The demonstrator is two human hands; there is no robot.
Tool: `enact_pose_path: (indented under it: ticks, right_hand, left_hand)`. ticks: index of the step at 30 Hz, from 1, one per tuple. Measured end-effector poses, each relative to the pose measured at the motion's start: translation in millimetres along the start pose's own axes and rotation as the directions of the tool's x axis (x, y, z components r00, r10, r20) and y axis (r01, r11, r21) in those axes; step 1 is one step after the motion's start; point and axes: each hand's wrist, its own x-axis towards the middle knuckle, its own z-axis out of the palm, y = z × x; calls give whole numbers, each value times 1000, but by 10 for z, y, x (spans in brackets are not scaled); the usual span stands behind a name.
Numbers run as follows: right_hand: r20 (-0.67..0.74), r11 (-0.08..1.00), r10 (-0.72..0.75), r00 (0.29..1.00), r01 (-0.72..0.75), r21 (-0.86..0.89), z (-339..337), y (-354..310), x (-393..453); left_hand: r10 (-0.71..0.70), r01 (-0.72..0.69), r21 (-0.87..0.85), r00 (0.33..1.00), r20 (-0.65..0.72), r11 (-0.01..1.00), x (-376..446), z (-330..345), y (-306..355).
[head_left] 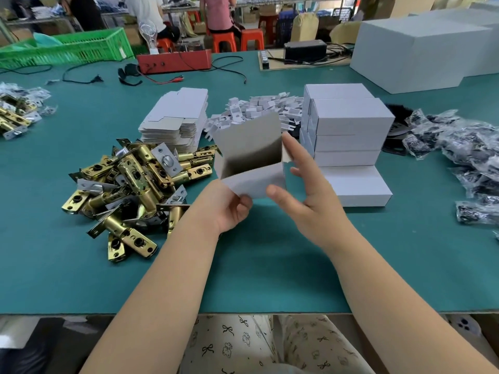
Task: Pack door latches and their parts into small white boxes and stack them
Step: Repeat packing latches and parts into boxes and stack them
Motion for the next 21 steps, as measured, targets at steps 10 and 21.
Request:
enact_pose_path:
  ticks: [10, 21]
  right_hand:
    - [-212, 982, 187, 959, -191, 0, 42, 104, 20]
    - [-281, 938, 347, 895, -323, 129, 5, 135, 62]
  left_hand:
    - [576, -576, -65, 792, 203, 815, 30, 44, 44]
    - [734, -737, 155, 673, 88, 658, 26, 130, -82]
